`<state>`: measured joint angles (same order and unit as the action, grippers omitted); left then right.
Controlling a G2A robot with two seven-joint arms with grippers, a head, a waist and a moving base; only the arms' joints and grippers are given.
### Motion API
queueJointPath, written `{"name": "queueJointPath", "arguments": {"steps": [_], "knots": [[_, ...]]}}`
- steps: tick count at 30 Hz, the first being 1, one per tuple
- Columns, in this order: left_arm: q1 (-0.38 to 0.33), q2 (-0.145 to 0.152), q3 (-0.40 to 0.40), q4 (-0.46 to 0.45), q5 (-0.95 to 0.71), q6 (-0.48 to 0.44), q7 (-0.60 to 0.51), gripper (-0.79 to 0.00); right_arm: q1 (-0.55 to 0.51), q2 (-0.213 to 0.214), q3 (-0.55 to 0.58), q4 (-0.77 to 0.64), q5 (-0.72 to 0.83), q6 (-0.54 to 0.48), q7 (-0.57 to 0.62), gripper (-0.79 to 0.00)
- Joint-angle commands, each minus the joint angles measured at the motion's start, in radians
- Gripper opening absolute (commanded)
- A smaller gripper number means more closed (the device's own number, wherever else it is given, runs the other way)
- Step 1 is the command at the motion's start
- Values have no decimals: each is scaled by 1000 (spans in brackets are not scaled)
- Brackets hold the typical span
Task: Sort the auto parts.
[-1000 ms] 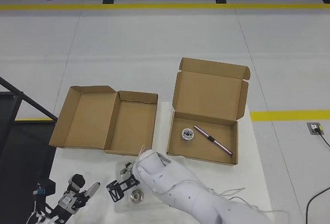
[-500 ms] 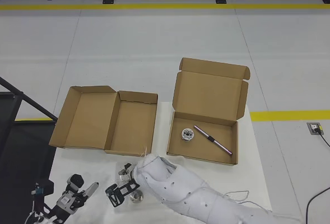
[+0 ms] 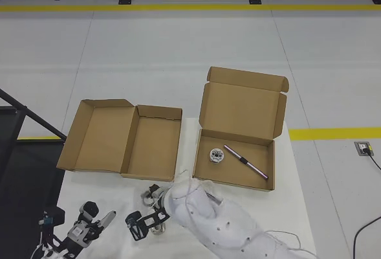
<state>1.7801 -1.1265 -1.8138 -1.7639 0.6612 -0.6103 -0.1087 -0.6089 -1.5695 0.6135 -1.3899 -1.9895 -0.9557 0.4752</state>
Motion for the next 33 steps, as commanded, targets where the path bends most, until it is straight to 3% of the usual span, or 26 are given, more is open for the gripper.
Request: {"name": "queueJointPath", "arguments": {"steps": [1,8,12,17,20,25,33], "knots": [[0,0,0,1,-2,0,1,0,12,-3,22,9,26,-9,10,-785],[3,1,-8,0,-7,-4,4,0,141,-43,84,197,171,31,46,-785],[5,1,-14,1,-14,-7,3,0,260,-83,77,384,276,4,8,-785],[5,2,-16,0,-15,-7,1,0,394,-146,40,647,346,71,-22,-785],[5,2,-16,1,-17,-7,2,0,456,-188,9,783,382,60,-71,-785],[4,2,-18,3,-22,-7,-1,0,509,-253,-45,935,399,53,-164,-785],[2,2,-17,3,-18,-5,0,0,522,-340,-112,1077,371,131,-229,-785]]}}
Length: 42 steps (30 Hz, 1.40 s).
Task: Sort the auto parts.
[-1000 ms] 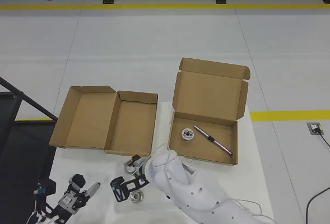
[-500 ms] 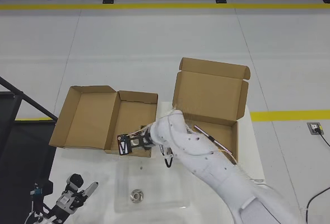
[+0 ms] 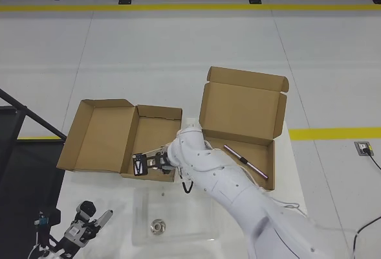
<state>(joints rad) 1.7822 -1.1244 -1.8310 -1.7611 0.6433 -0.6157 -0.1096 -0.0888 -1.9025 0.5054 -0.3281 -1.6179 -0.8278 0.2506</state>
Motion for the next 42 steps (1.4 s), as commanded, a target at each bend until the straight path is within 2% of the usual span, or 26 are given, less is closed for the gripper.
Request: {"name": "queueJointPath", "arguments": {"steps": [1,9,42], "knots": [[0,0,1,0,-1,1,1,0,4,-15,-7,30,-1,4,-9,-785],[1,0,0,0,0,-3,3,0,4,-56,-18,121,6,35,-7,-785],[-2,0,6,5,8,-1,2,0,4,-56,-18,121,6,35,-7,-785]]}}
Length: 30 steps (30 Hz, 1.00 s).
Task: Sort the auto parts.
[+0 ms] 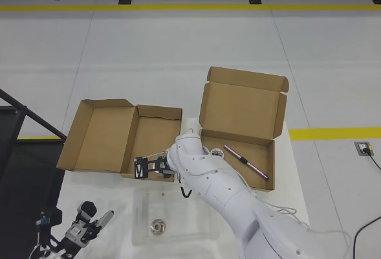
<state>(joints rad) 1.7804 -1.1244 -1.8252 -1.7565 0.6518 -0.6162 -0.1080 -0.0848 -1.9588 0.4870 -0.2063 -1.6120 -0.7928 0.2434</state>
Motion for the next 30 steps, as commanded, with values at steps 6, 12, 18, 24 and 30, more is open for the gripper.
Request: {"name": "queueJointPath", "arguments": {"steps": [6,12,18,24,30], "knots": [[-4,0,3,2,1,1,-5,0,0,0,0,-1,0,0,0,-686],[-4,0,6,-1,4,3,-4,0,-12,4,11,6,18,37,19,-785],[1,0,2,-2,2,1,4,0,-19,0,50,7,96,129,154,-785],[3,0,-2,-2,-2,-1,6,0,-33,0,51,1,96,169,201,-785],[2,1,-3,-1,-3,-2,5,0,-40,0,43,-4,80,122,188,-785]]}}
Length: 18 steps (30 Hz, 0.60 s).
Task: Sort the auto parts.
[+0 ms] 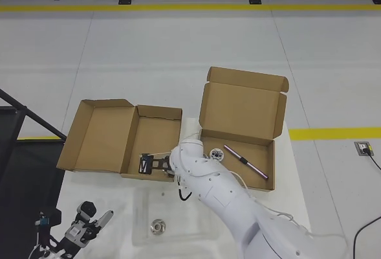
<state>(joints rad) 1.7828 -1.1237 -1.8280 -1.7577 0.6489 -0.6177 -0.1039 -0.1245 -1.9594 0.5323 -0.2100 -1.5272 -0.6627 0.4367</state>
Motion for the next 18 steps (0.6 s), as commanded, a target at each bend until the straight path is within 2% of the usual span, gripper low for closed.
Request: {"name": "queueJointPath", "arguments": {"steps": [1,12,18], "knots": [[0,0,0,1,-1,0,1,0,-2,0,-4,2,-9,-11,-5,-785],[1,0,-2,0,-1,-1,0,0,4,-7,2,24,8,-57,61,-785],[1,0,-2,-1,0,0,0,0,5,-4,6,26,14,-67,59,-785]]}}
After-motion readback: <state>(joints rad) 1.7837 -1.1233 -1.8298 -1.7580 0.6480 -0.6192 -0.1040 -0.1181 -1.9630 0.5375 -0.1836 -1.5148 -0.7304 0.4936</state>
